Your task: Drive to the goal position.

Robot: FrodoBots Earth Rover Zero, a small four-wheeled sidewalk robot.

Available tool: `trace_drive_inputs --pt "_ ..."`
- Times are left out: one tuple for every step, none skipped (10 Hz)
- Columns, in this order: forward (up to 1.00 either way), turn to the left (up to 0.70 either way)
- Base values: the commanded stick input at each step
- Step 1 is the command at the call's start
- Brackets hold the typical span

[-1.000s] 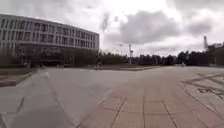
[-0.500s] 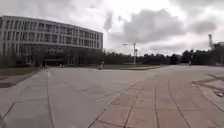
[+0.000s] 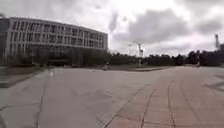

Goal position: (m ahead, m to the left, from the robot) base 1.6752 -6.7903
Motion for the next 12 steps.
trace_drive_inputs --pt "0.7 0.0" --pt "0.7 0.0" --pt "0.7 0.0" --pt "0.7 0.0" --pt "0.7 0.0" --pt "0.7 0.25" --pt "0.7 0.26" --pt "0.7 0.0" --pt "0.7 0.0" --pt "0.7 0.0" --pt "0.7 0.14" --pt "0.7 0.14"
